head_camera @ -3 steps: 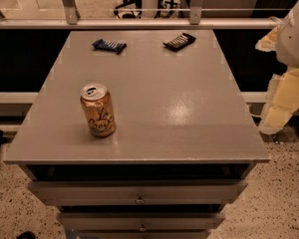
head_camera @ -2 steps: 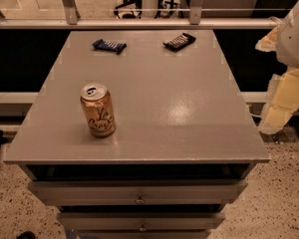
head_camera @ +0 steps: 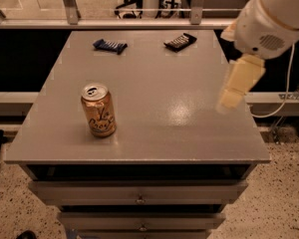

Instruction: Pick rxbar blueberry

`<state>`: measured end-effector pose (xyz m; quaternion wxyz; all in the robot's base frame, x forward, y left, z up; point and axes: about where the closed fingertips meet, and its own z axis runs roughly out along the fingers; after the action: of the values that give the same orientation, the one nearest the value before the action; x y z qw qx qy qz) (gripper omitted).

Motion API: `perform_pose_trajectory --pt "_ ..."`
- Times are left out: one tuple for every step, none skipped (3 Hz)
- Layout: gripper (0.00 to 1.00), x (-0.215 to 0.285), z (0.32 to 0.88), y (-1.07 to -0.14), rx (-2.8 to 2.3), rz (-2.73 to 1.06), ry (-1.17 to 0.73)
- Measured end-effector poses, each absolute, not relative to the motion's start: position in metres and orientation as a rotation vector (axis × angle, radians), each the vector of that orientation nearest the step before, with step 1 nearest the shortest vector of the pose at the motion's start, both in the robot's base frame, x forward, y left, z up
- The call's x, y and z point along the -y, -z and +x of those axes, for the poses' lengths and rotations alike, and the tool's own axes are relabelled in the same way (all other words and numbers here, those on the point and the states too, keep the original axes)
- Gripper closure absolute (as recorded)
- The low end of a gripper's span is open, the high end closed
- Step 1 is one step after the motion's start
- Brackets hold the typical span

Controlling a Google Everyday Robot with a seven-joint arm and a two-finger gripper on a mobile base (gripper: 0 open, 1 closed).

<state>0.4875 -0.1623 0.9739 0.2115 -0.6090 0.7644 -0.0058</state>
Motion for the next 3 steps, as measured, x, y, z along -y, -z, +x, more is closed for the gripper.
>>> perform_pose_trajectory --pt "0.00 0.106 0.535 -0.983 -2.015 -1.634 -0.047" --pt "0.00 0.103 0.537 -0.984 -2.003 -1.638 -0.057" --pt "0.00 0.067 0.576 -0.982 -1.913 -1.600 -0.120"
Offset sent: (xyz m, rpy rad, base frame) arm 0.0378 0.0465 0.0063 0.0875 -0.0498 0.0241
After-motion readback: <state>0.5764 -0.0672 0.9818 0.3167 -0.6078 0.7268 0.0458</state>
